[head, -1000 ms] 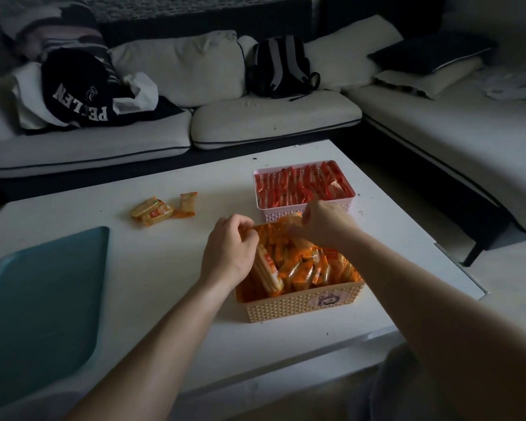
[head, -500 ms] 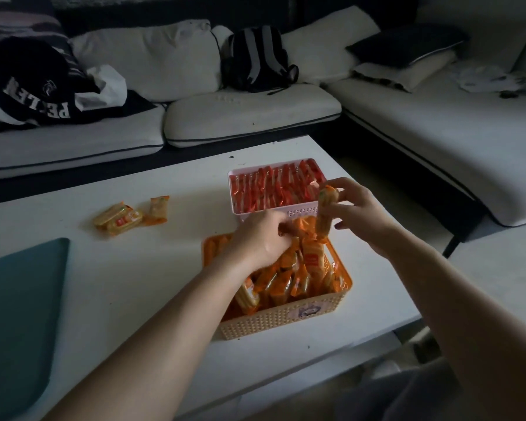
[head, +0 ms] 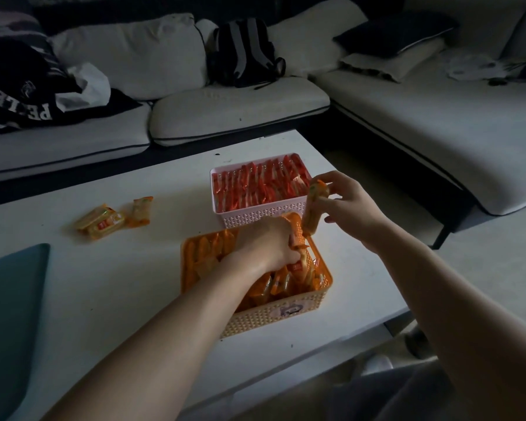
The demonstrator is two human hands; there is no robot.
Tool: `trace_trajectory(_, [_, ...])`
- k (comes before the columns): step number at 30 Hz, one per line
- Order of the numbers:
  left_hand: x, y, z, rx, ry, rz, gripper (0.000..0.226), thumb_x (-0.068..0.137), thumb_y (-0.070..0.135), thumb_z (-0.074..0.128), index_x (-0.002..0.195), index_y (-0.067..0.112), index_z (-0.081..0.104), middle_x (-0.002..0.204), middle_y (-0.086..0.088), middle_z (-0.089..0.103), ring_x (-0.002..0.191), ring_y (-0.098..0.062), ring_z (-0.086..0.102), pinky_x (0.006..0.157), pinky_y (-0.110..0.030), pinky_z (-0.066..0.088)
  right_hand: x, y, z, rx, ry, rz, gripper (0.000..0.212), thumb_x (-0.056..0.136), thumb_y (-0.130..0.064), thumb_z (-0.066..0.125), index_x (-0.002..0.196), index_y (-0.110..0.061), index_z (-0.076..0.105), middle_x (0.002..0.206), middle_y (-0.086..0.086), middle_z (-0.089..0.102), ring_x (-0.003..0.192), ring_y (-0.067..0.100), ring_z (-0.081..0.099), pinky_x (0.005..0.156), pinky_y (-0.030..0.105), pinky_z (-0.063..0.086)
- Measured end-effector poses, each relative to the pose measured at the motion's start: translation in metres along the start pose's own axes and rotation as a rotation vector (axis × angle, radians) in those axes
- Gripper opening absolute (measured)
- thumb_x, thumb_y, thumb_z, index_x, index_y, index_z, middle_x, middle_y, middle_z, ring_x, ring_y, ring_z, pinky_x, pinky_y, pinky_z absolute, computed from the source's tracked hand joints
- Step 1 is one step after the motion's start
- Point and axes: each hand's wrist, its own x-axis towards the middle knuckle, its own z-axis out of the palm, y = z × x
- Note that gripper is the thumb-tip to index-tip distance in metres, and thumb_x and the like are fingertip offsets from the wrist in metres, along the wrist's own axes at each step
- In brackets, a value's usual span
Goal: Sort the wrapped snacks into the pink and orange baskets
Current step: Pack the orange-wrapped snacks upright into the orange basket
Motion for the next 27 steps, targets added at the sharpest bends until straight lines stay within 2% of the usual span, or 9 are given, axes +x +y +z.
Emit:
trace_trajectory(2, [0.0, -0.004, -0.002, -0.063, 0.047, -0.075, 0.029, 0.086, 0.05, 0.072, 0.081, 0.021, 0.067, 0.078, 0.005, 0.067, 0.075, -0.014, 0.066, 0.07, -0.031, 0.057, -0.002, -0.003, -0.001, 0.019, -0.008, -0.017, 0.033, 0.09, -0.014, 0.067, 0.119, -0.026, 0.057, 0.117, 0.001, 0.061, 0.106, 0.024, 0.064, 0.091, 0.046, 0.059])
trace_trajectory(4, [0.0, -0.01, -0.005, -0.124, 0.096, -0.166, 0.033, 0.083, 0.046, 0.076, 0.075, 0.018, 0.06, 0.067, 0.006, 0.058, 0.067, -0.015, 0.063, 0.063, -0.029, 0.051, -0.003, -0.006, -0.003, 0.026, -0.034, -0.037, 0.033, 0.089, -0.01, 0.068, 0.118, -0.023, 0.058, 0.118, 0.001, 0.061, 0.108, 0.023, 0.065, 0.089, 0.044, 0.06])
trace_trajectory(8, [-0.004, -0.008, -0.005, -0.114, 0.152, -0.257, 0.043, 0.078, 0.054, 0.079, 0.097, 0.021, 0.057, 0.081, 0.005, 0.06, 0.072, -0.018, 0.063, 0.06, -0.027, 0.047, -0.004, -0.006, -0.004, -0.165, -0.127, -0.092, 0.037, 0.087, -0.009, 0.073, 0.118, -0.022, 0.059, 0.12, -0.002, 0.06, 0.111, 0.019, 0.062, 0.082, 0.031, 0.061])
trace_trajectory(12, [-0.007, 0.004, -0.002, -0.042, 0.158, -0.295, 0.039, 0.084, 0.053, 0.075, 0.091, 0.02, 0.055, 0.085, 0.001, 0.061, 0.073, -0.02, 0.059, 0.063, -0.028, 0.047, -0.004, 0.002, 0.002, -0.467, -0.243, -0.164, 0.043, 0.086, -0.012, 0.078, 0.12, -0.029, 0.058, 0.126, -0.005, 0.06, 0.111, 0.016, 0.061, 0.074, 0.02, 0.056])
trace_trajectory(15, [-0.005, 0.007, -0.003, -0.053, 0.171, -0.313, 0.035, 0.09, 0.053, 0.067, 0.09, 0.019, 0.058, 0.085, 0.0, 0.062, 0.069, -0.018, 0.056, 0.059, -0.027, 0.044, -0.005, 0.009, 0.01, -0.643, -0.281, -0.207, 0.05, 0.086, -0.014, 0.079, 0.13, -0.024, 0.059, 0.133, -0.002, 0.058, 0.111, 0.018, 0.062, 0.077, 0.023, 0.057])
trace_trajectory(18, [-0.003, 0.001, 0.0, -0.151, 0.138, -0.306, 0.036, 0.095, 0.053, 0.058, 0.087, 0.019, 0.061, 0.076, 0.004, 0.059, 0.062, -0.013, 0.054, 0.053, -0.025, 0.04, -0.007, 0.011, 0.015, -0.767, -0.221, -0.3, 0.05, 0.085, -0.021, 0.081, 0.131, -0.024, 0.062, 0.132, -0.001, 0.054, 0.106, 0.016, 0.06, 0.078, 0.023, 0.058])
trace_trajectory(21, [-0.004, -0.012, 0.002, -0.305, 0.074, -0.257, 0.027, 0.096, 0.045, 0.059, 0.089, 0.022, 0.07, 0.083, 0.004, 0.069, 0.074, -0.015, 0.065, 0.069, -0.034, 0.058, -0.007, 0.009, 0.015, -0.788, -0.204, -0.344, 0.044, 0.084, -0.024, 0.081, 0.125, -0.022, 0.066, 0.125, -0.002, 0.06, 0.095, 0.013, 0.061, 0.069, 0.016, 0.055])
trace_trajectory(24, [-0.009, -0.026, -0.001, -0.396, 0.049, -0.183, 0.009, 0.095, 0.034, 0.066, 0.1, 0.028, 0.072, 0.1, 0.008, 0.071, 0.093, -0.015, 0.067, 0.086, -0.038, 0.059, -0.005, 0.01, 0.014, -0.735, -0.198, -0.336, 0.038, 0.085, -0.022, 0.081, 0.121, -0.02, 0.069, 0.121, -0.002, 0.064, 0.091, 0.011, 0.062, 0.067, 0.014, 0.054])
trace_trajectory(27, [-0.014, -0.029, -0.006, -0.443, -0.071, -0.088, 0.033, 0.088, 0.036, 0.076, 0.12, 0.033, 0.068, 0.124, 0.006, 0.069, 0.116, -0.02, 0.063, 0.099, -0.042, 0.054, -0.005, 0.013, 0.014, -0.668, -0.25, -0.297, 0.036, 0.087, -0.016, 0.079, 0.121, -0.02, 0.068, 0.123, -0.002, 0.065, 0.094, 0.012, 0.065, 0.071, 0.019, 0.058])
